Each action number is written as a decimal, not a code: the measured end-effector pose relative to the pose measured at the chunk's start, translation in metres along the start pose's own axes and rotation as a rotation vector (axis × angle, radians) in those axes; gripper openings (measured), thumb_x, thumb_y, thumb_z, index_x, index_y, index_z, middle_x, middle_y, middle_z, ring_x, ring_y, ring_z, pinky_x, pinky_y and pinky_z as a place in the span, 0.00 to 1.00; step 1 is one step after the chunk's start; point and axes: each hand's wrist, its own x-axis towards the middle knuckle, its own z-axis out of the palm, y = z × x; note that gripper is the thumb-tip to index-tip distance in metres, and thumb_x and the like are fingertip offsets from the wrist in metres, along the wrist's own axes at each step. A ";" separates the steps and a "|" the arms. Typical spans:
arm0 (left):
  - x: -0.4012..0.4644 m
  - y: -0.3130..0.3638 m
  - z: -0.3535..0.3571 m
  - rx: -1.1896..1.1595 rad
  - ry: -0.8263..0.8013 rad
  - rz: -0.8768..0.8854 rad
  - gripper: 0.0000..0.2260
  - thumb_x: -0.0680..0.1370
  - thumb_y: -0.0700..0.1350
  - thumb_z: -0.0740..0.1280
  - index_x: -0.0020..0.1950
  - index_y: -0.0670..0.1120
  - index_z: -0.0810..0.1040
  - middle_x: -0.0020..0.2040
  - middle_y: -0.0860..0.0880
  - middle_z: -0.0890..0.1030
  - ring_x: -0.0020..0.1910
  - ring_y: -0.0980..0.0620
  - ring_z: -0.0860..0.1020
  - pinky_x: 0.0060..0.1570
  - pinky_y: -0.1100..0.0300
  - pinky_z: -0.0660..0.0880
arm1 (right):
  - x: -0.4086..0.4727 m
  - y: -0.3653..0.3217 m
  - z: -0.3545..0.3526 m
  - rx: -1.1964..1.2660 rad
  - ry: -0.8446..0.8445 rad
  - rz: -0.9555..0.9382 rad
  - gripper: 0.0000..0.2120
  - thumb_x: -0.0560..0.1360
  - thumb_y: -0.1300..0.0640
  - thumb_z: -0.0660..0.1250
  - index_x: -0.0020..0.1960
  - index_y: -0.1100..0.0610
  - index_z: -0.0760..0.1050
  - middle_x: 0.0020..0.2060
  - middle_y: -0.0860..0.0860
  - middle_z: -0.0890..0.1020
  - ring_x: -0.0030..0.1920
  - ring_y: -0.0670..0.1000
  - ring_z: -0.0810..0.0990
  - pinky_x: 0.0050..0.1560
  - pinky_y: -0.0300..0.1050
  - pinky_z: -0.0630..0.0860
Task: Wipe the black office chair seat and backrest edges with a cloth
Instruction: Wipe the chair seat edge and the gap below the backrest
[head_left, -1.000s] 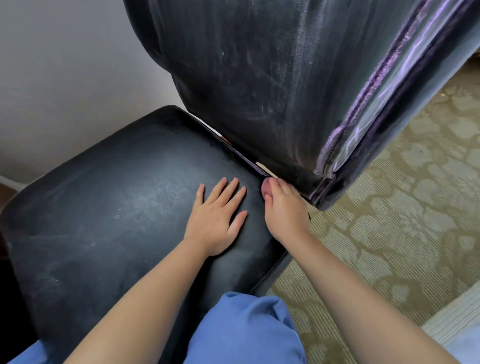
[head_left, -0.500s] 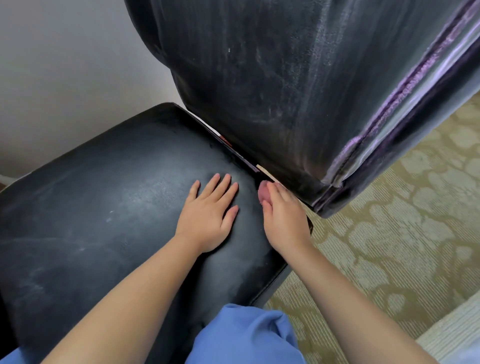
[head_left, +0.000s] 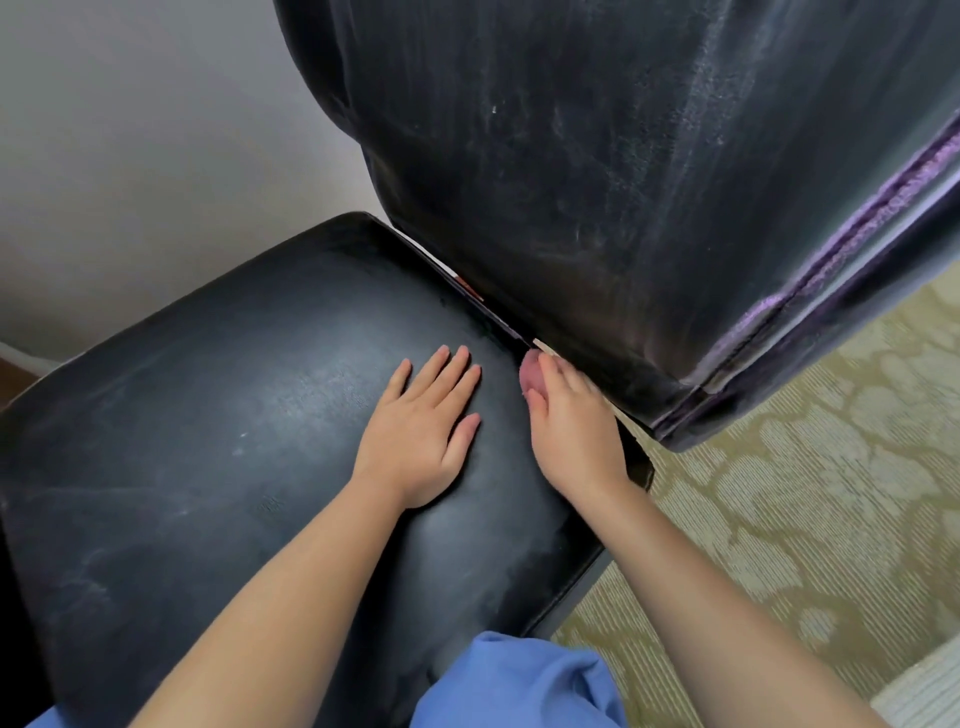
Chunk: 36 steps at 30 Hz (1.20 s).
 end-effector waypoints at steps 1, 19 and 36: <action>0.000 0.000 0.001 0.000 0.008 -0.026 0.29 0.79 0.57 0.41 0.77 0.48 0.59 0.77 0.52 0.56 0.77 0.53 0.51 0.75 0.53 0.41 | -0.003 -0.002 0.001 -0.005 0.026 -0.014 0.21 0.81 0.59 0.55 0.73 0.62 0.62 0.69 0.57 0.69 0.69 0.55 0.66 0.68 0.42 0.58; 0.005 0.000 0.008 0.040 0.106 -0.150 0.25 0.80 0.52 0.48 0.72 0.45 0.70 0.73 0.48 0.69 0.73 0.48 0.64 0.72 0.44 0.56 | 0.023 -0.011 0.028 0.007 0.137 -0.129 0.14 0.76 0.61 0.60 0.61 0.60 0.73 0.56 0.55 0.78 0.60 0.56 0.74 0.62 0.46 0.68; 0.006 0.000 0.007 0.022 0.128 -0.148 0.24 0.79 0.51 0.49 0.70 0.45 0.72 0.71 0.48 0.71 0.72 0.47 0.67 0.70 0.43 0.59 | -0.017 -0.008 0.023 -0.010 0.074 -0.008 0.23 0.81 0.58 0.54 0.75 0.58 0.58 0.73 0.54 0.64 0.74 0.53 0.60 0.72 0.46 0.56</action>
